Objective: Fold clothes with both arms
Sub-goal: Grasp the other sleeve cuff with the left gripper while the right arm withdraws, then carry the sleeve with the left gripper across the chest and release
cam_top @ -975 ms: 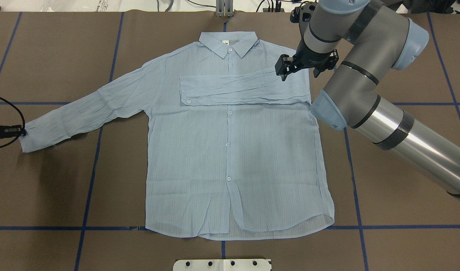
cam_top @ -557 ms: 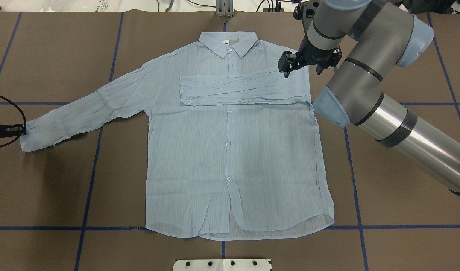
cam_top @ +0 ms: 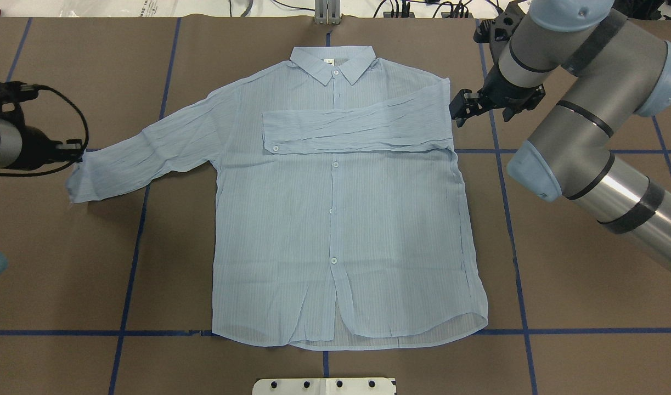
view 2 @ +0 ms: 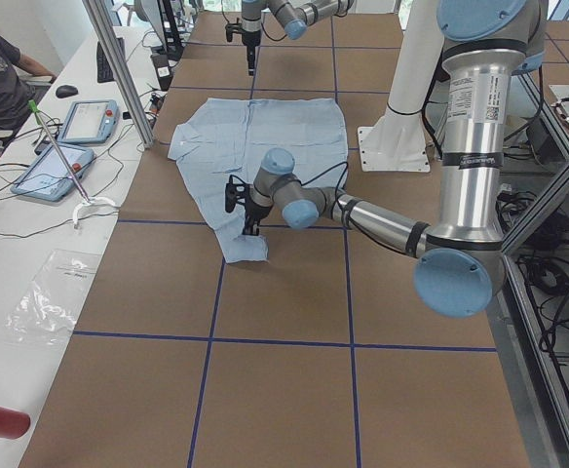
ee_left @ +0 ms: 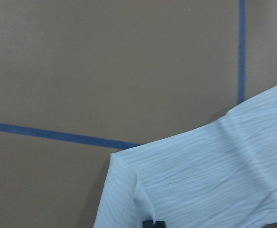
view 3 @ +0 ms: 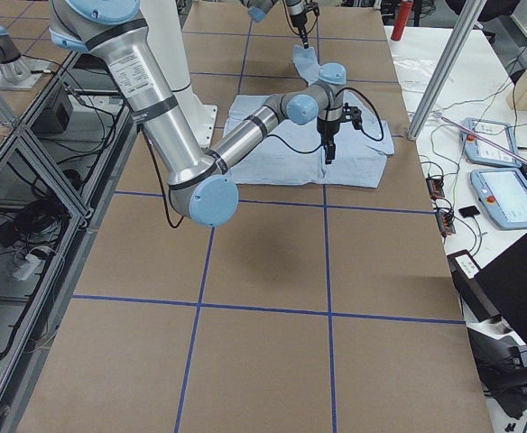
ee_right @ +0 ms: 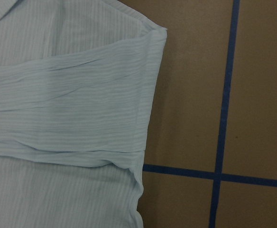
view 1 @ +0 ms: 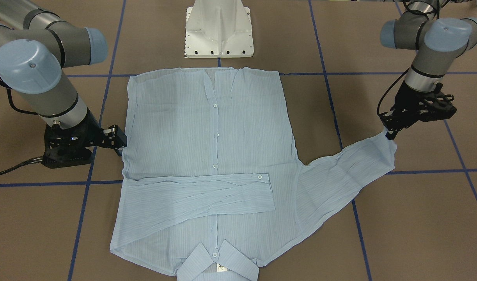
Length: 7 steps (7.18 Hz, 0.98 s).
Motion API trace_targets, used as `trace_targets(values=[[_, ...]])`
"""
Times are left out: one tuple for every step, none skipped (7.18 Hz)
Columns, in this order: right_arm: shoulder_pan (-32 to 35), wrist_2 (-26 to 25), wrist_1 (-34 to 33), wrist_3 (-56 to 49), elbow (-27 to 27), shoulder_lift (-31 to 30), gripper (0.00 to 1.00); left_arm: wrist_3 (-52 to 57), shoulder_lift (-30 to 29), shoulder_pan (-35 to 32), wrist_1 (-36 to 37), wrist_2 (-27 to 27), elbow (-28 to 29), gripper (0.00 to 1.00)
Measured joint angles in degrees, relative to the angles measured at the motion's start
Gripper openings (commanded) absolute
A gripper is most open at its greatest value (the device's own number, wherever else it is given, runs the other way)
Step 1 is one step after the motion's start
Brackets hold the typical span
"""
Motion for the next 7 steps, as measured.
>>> trace_targets(values=[[0.8, 0.0, 0.1, -2.7, 0.9, -2.6, 1.0, -2.8, -8.0, 0.1, 7.6, -1.7, -0.5, 0.0], [1.9, 0.1, 0.3, -6.2, 2.1, -5.7, 1.0, -6.5, -14.6, 0.3, 11.9, -4.5, -0.2, 0.0], [3.1, 0.5, 0.4, -9.6, 3.4, -8.7, 1.0, -11.3, -19.6, 0.6, 13.6, -7.0, 0.4, 0.0], [4.3, 1.0, 0.6, -12.4, 4.6, -11.6, 1.0, -17.4, -24.3, 0.9, 13.0, -8.7, 1.7, 0.0], [5.1, 1.4, 1.8, -14.3, 5.9, -14.5, 1.0, -24.9, -28.7, 1.6, 9.3, -9.4, 4.4, 0.0], [5.6, 1.6, 5.1, -15.1, 6.6, -18.0, 1.0, -32.6, -32.5, 2.8, 2.4, -9.6, 9.3, 0.0], [5.8, 1.7, 9.9, -15.3, 6.8, -21.5, 1.0, -39.2, -36.6, 4.2, -5.1, -9.5, 16.0, 0.0]])
